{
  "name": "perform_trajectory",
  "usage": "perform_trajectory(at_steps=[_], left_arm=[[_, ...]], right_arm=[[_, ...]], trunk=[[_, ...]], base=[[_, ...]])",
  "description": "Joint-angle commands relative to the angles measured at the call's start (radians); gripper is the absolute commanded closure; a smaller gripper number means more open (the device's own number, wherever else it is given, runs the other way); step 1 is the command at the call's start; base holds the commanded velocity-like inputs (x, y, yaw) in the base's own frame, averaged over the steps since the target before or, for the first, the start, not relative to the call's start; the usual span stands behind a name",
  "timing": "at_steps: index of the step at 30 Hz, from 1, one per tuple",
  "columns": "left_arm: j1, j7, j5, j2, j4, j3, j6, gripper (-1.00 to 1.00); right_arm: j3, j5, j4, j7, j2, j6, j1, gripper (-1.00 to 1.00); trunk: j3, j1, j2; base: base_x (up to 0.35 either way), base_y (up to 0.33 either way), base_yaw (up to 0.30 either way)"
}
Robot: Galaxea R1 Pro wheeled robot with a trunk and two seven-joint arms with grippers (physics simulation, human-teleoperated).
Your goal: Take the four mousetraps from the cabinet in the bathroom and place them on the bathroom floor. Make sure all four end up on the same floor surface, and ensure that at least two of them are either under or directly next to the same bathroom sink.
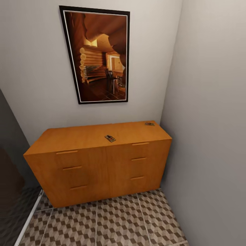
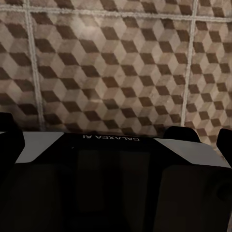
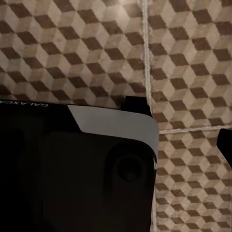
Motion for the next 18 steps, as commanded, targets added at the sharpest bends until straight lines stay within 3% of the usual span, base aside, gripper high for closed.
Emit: perform_trajectory(at_steps=[1, 8, 18], left_arm=[[-0.001, -0.002, 0.013, 0.000, 0.000, -0.008, 0.003, -1.00], [-0.001, -0.003, 0.063, 0.000, -0.001, -0.005, 0.002, -1.00], [-0.001, -0.005, 0.079, 0.000, 0.000, -0.006, 0.002, -1.00]], right_arm=[[0.005, -0.003, -0.003, -0.004, 0.000, -0.003, -0.002, -1.00], [0.005, -0.002, -0.001, -0.004, 0.003, -0.008, -0.002, -1.00], [0.005, 0.001, 0.001, -0.004, 0.004, -0.013, -0.002, -1.00]], trunk=[[-0.001, 0.000, -0.001], [-0.001, 0.000, -0.001], [-0.001, 0.000, -0.001]], base=[[0.000, -0.021, 0.020], [0.000, -0.007, 0.007], [0.000, 0.000, 0.000]])
